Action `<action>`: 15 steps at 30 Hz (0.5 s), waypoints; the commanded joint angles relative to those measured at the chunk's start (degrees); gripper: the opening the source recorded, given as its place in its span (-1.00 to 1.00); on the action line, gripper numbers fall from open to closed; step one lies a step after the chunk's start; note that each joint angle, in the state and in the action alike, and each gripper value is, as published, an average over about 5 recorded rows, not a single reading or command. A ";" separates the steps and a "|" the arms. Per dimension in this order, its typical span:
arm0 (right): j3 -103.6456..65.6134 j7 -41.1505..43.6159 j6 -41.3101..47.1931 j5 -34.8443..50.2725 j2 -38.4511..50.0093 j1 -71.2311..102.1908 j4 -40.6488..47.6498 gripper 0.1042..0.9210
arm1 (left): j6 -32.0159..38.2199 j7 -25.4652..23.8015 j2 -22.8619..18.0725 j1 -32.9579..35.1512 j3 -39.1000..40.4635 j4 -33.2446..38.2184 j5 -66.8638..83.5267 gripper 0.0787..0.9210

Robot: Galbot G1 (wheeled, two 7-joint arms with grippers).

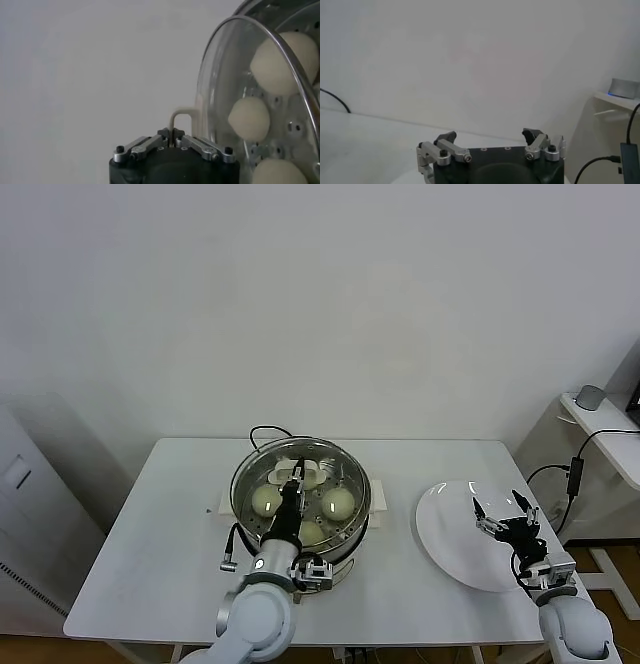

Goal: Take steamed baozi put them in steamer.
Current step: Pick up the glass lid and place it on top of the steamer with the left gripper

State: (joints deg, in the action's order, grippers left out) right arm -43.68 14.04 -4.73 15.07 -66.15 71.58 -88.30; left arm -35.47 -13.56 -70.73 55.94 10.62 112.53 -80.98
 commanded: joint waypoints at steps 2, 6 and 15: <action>-0.03 0.03 -0.07 -0.06 -0.11 0.04 0.05 0.76 | 0.46 0.53 -0.63 0.12 0.76 -0.69 0.10 -0.93; -0.16 0.08 -0.11 -0.05 -0.11 0.15 0.05 0.76 | 0.68 0.85 -0.77 0.16 0.79 -1.19 0.16 -0.93; -0.48 0.22 -0.25 -0.06 -0.08 0.32 0.03 0.76 | 0.92 1.17 -0.79 0.13 0.61 -2.02 0.47 -0.93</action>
State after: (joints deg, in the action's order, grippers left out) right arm -44.08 14.21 -4.93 15.02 -66.24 71.88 -88.26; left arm -34.68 -12.68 -71.41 56.08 11.12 110.94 -80.71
